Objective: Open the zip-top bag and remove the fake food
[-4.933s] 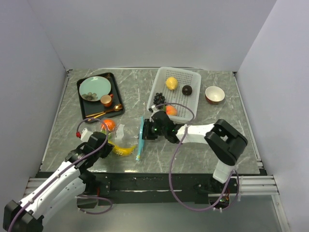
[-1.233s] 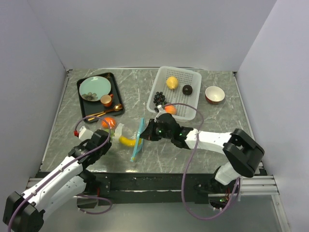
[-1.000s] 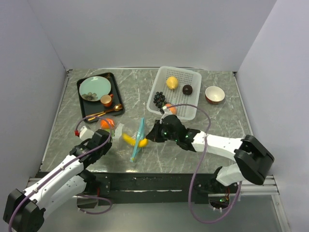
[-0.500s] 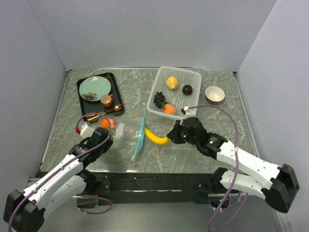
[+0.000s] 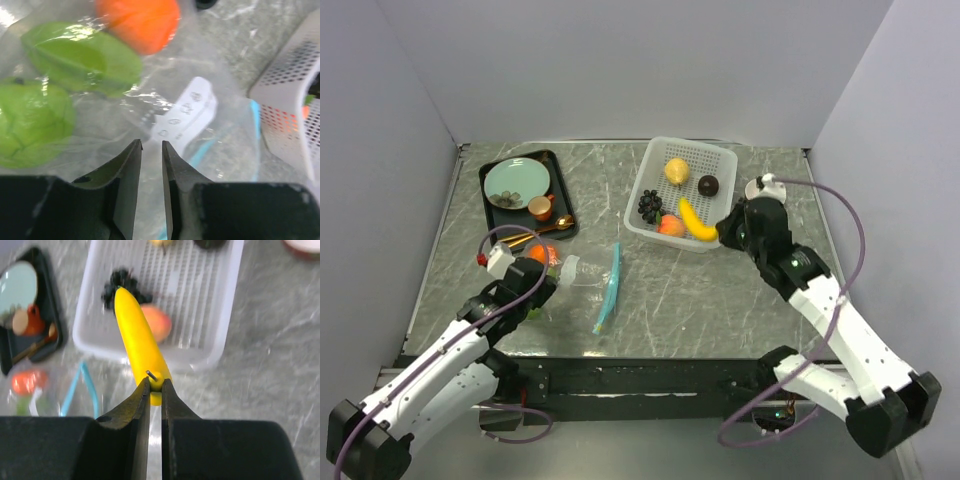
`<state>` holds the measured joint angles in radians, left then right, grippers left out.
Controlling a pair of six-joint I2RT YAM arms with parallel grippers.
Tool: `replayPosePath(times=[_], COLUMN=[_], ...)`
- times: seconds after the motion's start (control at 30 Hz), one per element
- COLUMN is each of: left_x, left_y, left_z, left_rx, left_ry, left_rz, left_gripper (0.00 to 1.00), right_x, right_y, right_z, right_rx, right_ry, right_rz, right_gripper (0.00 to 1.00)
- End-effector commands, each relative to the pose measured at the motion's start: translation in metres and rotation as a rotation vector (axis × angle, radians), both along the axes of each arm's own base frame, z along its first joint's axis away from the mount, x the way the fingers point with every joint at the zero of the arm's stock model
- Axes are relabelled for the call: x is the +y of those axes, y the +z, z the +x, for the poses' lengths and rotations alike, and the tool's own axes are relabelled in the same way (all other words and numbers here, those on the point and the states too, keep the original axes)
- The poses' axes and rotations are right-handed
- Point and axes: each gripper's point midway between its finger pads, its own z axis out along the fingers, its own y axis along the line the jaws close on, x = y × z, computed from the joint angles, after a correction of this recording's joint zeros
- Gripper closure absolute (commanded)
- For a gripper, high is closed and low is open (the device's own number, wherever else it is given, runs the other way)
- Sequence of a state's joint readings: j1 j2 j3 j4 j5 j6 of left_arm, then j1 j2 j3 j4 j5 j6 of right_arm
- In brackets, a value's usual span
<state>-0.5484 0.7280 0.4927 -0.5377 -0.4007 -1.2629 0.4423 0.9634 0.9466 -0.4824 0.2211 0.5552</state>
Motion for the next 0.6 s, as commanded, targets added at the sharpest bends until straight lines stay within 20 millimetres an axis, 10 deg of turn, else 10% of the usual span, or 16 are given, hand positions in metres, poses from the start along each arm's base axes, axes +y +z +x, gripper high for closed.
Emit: replayPosePath(times=[0.0, 0.2, 0.33, 0.4, 0.57], left_x=[-0.009, -0.005, 0.005, 0.019, 0.049], left_y=[0.037, 0.053, 0.062, 0.067, 0.065], left_z=[0.011, 0.016, 0.023, 0.030, 0.040], left_rx=[-0.103, -0.140, -0.156, -0.161, -0.155], left_ry=[-0.045, -0.039, -0.018, 0.012, 0.078], left_rz=[-0.038, -0.013, 0.021, 0.051, 0.098], left_gripper=[0.70, 0.60, 0.55, 0.55, 0.56], right_x=[-0.016, -0.012, -0.005, -0.001, 0.032], right_y=[0.018, 0.000, -0.003, 0.000, 0.016], right_z=[0.051, 0.106, 0.129, 0.130, 0.091], right_rx=[-0.077, -0.057, -0.025, -0.008, -0.027], right_ry=[-0.112, -0.137, -0.108, -0.087, 0.071], right_rz=[-0.012, 0.008, 0.000, -0.002, 0.126], right_gripper=[1.00, 0.86, 0.40, 0.26, 0.29])
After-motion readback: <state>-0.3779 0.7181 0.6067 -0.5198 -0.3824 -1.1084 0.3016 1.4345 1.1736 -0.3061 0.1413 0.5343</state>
